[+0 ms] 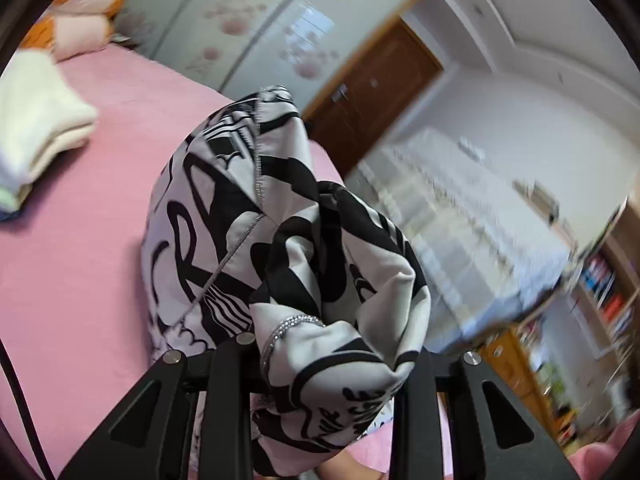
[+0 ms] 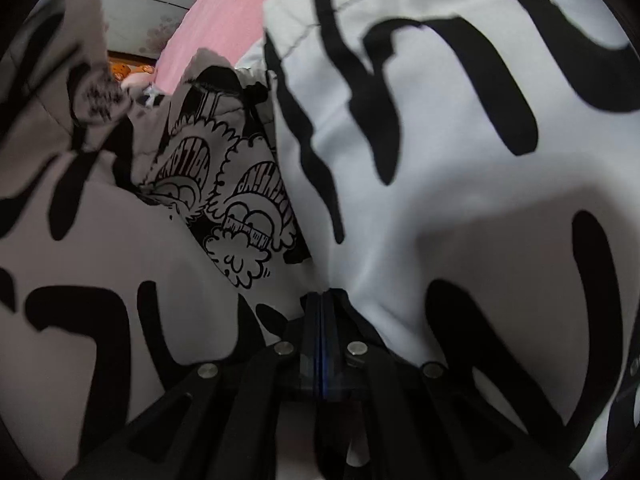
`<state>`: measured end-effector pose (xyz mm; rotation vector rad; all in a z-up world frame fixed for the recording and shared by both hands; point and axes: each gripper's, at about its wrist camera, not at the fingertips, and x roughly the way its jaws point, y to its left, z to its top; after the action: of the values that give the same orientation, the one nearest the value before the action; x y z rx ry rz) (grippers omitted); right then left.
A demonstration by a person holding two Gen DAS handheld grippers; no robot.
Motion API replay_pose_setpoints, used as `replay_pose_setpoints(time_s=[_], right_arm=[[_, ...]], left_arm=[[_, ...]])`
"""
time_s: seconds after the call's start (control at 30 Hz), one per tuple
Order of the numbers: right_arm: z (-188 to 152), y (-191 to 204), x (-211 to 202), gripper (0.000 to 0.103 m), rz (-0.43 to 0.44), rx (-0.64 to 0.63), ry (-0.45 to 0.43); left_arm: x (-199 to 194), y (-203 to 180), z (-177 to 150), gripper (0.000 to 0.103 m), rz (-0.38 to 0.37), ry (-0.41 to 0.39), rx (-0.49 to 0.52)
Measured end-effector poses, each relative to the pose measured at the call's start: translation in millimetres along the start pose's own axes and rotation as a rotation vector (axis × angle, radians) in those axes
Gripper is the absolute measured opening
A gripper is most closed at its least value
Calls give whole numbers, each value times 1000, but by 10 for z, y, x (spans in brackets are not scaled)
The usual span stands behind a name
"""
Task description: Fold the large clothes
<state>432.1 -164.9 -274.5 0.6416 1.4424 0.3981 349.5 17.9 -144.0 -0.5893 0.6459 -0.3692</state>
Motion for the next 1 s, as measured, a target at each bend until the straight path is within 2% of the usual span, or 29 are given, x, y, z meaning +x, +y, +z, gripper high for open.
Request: replay_pose_setpoints(time_s=[0.17,0.33,0.53,0.67,0.73,0.9,1.0], right_arm=[[18,-343,-78,0,153,79,61],[23,-689,-132,0,294,182,144],[-37,-1076,-330,0,386,289,221],[-116,-1340,-575,0,354,319,313],[-162,-1494,-780,0,330,309,316],[-382,-1905,-1556,0,204,178,236],[-446,-2219,-2019,0,199,204,164]], left_arm=[[549,-587,-177,26,73,119,84],[1039,-1141,-530,27,178,267,259],[1486,-1558,-695,27,261,375,359],[1644,-1746,-673,27,269,408,374],[1616,-1707,-686,27,271,423,368],[1622,-1615,-729,27,272,437,351],[1712,-1638,-808,27,284,432,369]])
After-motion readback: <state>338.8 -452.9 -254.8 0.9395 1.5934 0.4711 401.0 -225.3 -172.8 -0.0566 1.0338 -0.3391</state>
